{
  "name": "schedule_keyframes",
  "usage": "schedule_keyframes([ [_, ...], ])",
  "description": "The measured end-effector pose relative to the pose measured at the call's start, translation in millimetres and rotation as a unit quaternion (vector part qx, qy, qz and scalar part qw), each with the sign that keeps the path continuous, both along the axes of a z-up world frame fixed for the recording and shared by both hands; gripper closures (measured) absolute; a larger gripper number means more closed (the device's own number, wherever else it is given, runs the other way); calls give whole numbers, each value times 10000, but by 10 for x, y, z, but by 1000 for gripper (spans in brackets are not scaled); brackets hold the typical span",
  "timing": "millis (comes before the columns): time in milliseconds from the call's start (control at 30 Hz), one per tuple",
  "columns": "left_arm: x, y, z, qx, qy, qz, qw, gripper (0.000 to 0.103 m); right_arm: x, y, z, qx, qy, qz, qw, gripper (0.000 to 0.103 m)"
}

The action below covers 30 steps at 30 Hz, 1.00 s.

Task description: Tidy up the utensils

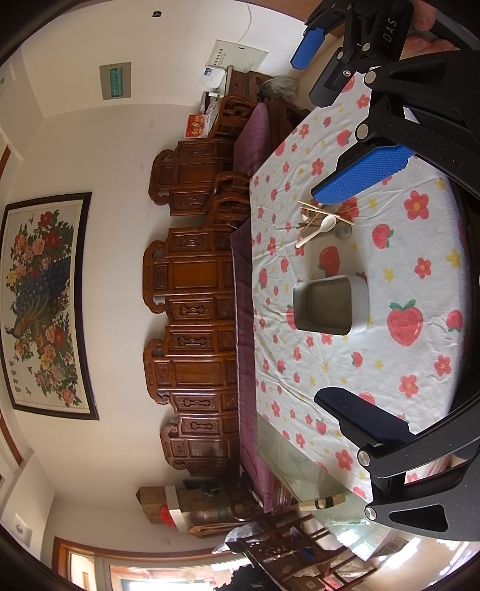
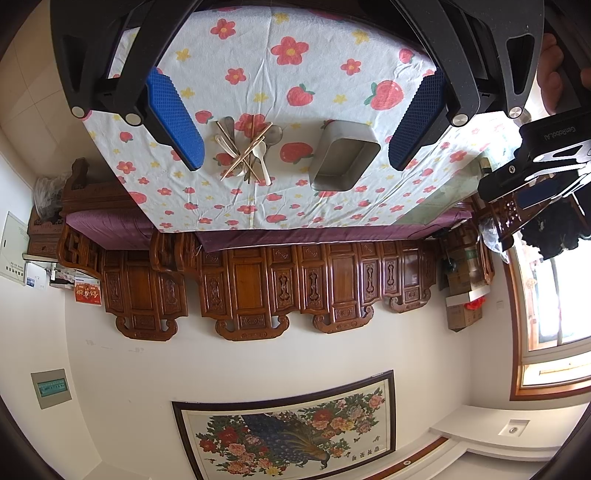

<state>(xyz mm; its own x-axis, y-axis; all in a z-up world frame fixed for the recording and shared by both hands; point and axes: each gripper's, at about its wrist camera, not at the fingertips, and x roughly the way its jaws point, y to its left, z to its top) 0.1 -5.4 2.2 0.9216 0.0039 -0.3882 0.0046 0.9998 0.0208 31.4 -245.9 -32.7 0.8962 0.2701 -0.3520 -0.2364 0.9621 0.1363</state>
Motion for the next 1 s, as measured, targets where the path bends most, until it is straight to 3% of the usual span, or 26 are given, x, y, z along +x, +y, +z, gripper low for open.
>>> schedule_keyframes([
  [567,15,-125,140,-6,67,-10,10000,7,23,-36,-74,-6,44,-12,10000,3],
  [767,172,-18,-59,19,394,-84,9992,7,126,7,-34,-37,195,-15,9998,3],
  [800,208,-6,-104,26,452,-82,9989,7,185,27,-216,-36,228,-3,9997,3],
  [1000,428,48,-342,46,767,-134,9970,7,379,22,-364,-82,387,23,9992,3],
])
